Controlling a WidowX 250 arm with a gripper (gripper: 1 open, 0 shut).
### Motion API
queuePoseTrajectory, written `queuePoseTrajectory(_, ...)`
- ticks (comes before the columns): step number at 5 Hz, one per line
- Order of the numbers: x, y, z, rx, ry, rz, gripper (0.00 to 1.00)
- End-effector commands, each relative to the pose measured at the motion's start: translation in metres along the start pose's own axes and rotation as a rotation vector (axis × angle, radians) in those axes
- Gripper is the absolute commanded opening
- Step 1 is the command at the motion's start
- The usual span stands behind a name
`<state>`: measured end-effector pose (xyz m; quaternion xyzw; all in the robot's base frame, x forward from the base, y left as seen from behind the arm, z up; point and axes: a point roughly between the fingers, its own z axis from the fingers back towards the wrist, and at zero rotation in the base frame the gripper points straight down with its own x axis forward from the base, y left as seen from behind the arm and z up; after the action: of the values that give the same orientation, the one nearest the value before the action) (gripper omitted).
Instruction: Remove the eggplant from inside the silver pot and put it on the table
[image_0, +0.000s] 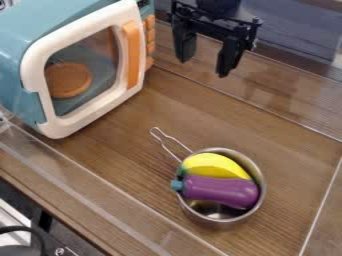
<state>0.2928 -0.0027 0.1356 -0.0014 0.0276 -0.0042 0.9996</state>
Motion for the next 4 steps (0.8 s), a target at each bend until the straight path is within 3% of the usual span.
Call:
queuePoseTrajectory(1, -0.008, -0.006, -0.014, 0.005, 0.016, -0.057, 1.00)
queuePoseTrajectory(3, -0.038, -0.045, -0.029, 0.025, -0.016, -0.352, 1.00)
queuePoseTrajectory(4, -0.044, -0.053, -0.041, 0.030, -0.029, -0.442, 1.00)
